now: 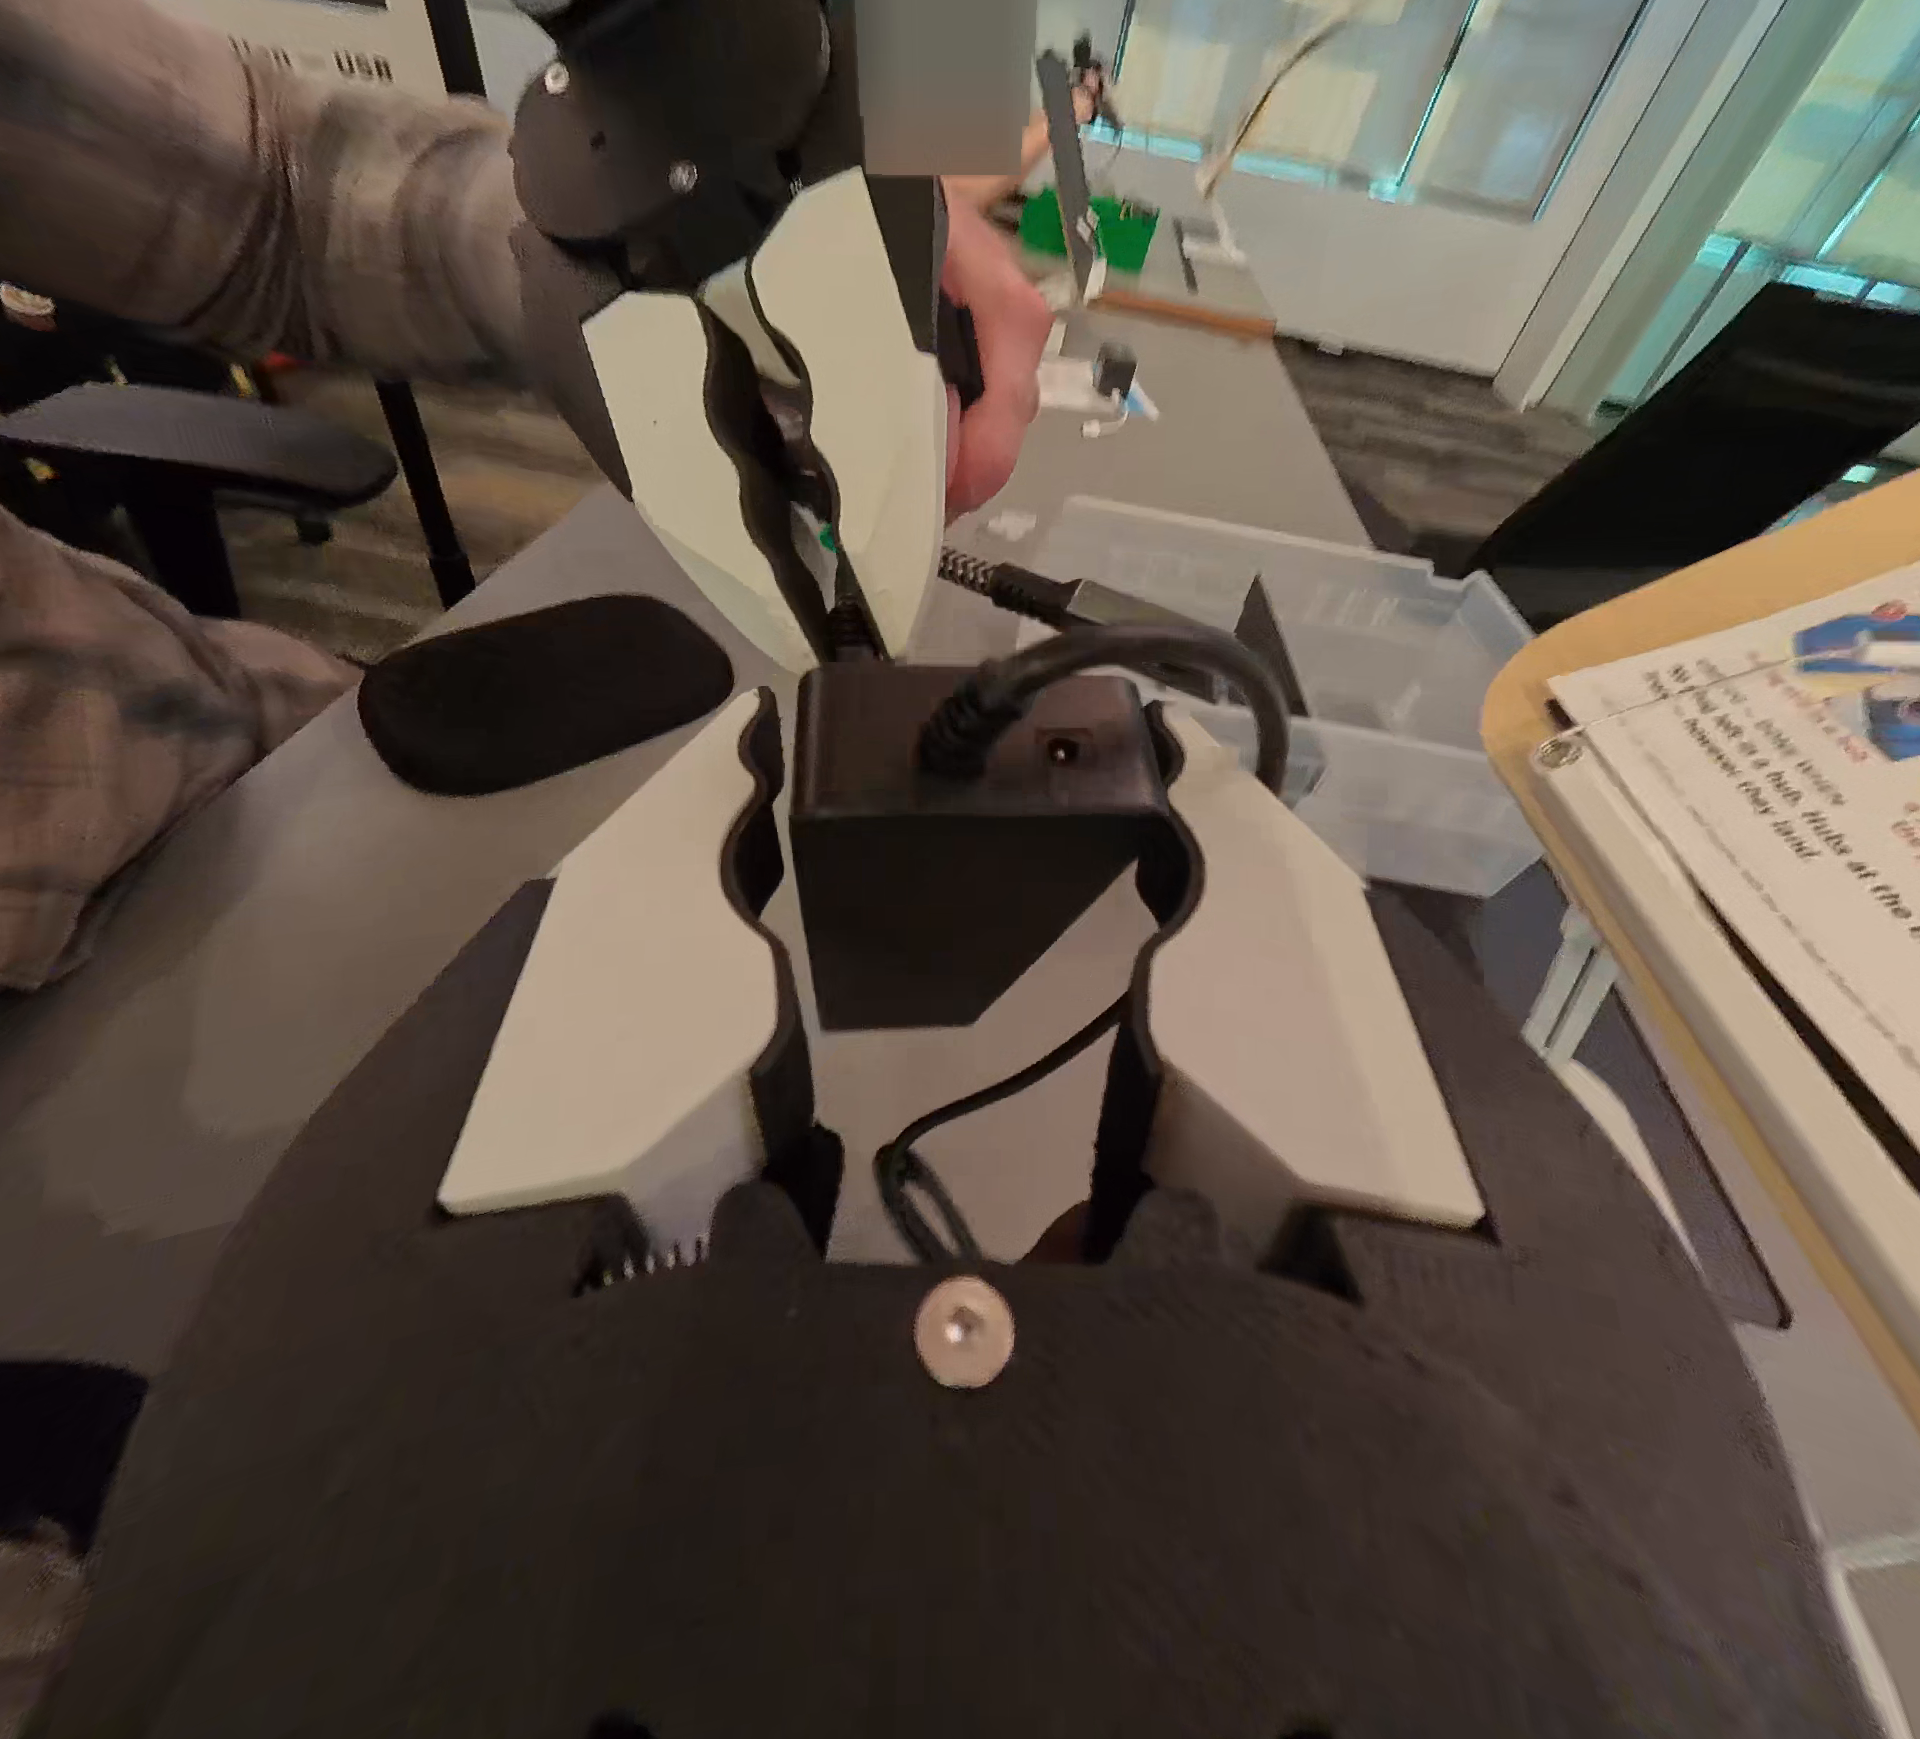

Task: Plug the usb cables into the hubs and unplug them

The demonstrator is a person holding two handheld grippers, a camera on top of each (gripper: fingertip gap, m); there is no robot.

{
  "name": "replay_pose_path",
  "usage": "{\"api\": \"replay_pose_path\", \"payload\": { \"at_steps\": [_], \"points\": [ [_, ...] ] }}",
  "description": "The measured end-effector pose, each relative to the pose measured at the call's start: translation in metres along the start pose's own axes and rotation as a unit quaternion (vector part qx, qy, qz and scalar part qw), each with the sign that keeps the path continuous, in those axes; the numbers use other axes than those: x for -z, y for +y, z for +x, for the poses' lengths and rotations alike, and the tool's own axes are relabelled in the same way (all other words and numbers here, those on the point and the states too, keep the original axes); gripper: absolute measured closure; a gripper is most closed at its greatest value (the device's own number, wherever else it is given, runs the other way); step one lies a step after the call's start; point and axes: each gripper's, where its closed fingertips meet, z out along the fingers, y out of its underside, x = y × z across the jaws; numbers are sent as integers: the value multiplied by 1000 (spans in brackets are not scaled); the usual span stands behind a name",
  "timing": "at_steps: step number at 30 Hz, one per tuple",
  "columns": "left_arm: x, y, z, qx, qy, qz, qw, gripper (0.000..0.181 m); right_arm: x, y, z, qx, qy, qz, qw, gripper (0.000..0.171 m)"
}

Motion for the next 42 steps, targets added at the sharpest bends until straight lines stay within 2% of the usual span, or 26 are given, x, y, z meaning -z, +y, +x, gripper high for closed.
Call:
{"api": "replay_pose_path", "payload": {
  "at_steps": [3,8,13,21,26,29,32,36,39,42],
  "points": [
    [-1,-1,3,-20,3,-3,1000,172,-1,4,-5,-9,-13,-16,1000,108],
    [3,-13,-4,0,-17,30,999,172,6,-22,-3,-14,-40,100,994,109],
    [1,-19,-8,16,-24,53,998,172,11,-39,-2,-12,-48,167,985,109],
    [-3,-21,-10,42,-12,72,996,172,15,-39,2,-6,-31,166,986,109],
    [-4,-16,-6,22,8,49,999,172,11,-21,-1,-19,-22,82,996,109],
    [-6,-8,1,-33,19,-4,999,172,8,6,-3,-15,6,-39,999,109],
    [-6,-3,8,-71,48,-44,995,172,9,26,-8,9,29,-147,989,108],
    [-5,10,17,-129,75,-107,983,172,8,43,-15,18,37,-245,969,103],
    [-5,13,20,-141,82,-122,979,172,8,57,-18,16,40,-301,953,98],
    [-4,14,21,-148,86,-130,977,172,2,60,-17,20,34,-311,949,102]
  ]
}}
